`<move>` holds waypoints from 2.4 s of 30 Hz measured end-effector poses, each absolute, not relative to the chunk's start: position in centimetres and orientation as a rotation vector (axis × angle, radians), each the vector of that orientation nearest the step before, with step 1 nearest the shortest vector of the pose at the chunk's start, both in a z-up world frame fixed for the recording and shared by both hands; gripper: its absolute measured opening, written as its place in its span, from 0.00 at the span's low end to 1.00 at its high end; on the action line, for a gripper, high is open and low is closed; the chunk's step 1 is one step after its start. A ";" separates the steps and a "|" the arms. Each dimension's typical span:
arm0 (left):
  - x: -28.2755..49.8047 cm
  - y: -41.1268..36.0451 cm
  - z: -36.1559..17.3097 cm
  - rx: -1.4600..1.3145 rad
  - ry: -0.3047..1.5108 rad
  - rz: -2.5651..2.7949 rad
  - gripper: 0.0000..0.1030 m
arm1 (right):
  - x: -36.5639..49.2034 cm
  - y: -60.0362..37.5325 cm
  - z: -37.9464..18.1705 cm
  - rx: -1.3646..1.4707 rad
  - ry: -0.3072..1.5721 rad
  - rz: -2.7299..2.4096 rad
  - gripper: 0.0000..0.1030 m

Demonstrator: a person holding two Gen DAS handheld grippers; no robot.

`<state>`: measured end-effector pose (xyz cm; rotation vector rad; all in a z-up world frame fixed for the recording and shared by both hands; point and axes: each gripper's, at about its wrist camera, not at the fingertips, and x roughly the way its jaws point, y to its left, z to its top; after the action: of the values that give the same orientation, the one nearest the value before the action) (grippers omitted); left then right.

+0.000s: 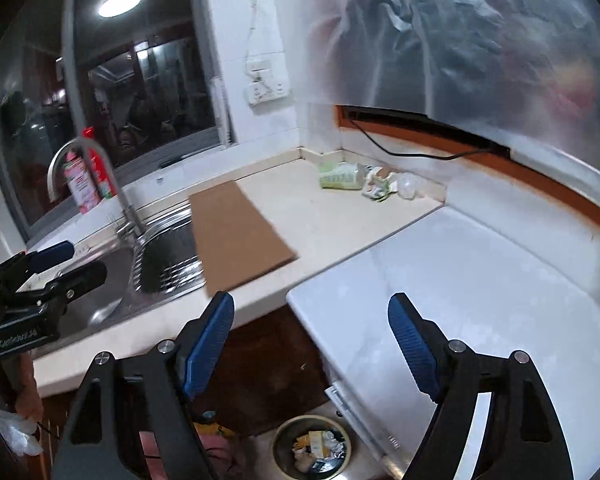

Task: Collect trash
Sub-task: 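Raise both tools back up toward the remaining trash on the counter, then grasp the green cup with the left tool while the right tool grasps the clear plastic bag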

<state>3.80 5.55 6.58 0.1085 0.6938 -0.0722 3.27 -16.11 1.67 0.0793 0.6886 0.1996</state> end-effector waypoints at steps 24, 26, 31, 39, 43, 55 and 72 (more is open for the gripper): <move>47.2 -2.4 1.3 0.369 0.788 -0.303 0.79 | 46.8 -29.8 -4.5 0.218 0.922 -0.076 0.74; 49.7 -3.1 -0.4 0.383 0.802 -0.325 0.79 | 49.6 -30.4 -6.4 0.220 0.942 -0.090 0.73; 54.1 -4.9 -4.9 0.469 0.815 -0.375 0.79 | 53.1 -30.9 -10.1 0.248 0.959 -0.087 0.71; 57.0 -7.9 -10.3 0.652 0.845 -0.468 0.79 | 56.3 -30.9 -14.3 0.266 0.966 -0.061 0.66; 57.9 -9.2 -12.3 0.745 0.866 -0.529 0.79 | 56.9 -30.8 -15.6 0.268 0.979 -0.044 0.65; 61.5 -12.2 -17.5 0.881 0.929 -0.542 0.79 | 58.8 -30.0 -17.8 0.302 1.000 -0.012 0.54; 57.7 -10.9 -15.2 0.713 0.935 -0.541 0.69 | 55.4 -27.7 -17.4 0.309 1.009 0.021 0.37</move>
<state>57.66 -10.92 -15.23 0.7132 0.9349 -0.5410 55.42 -27.75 -17.43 0.3088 1.0092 0.0210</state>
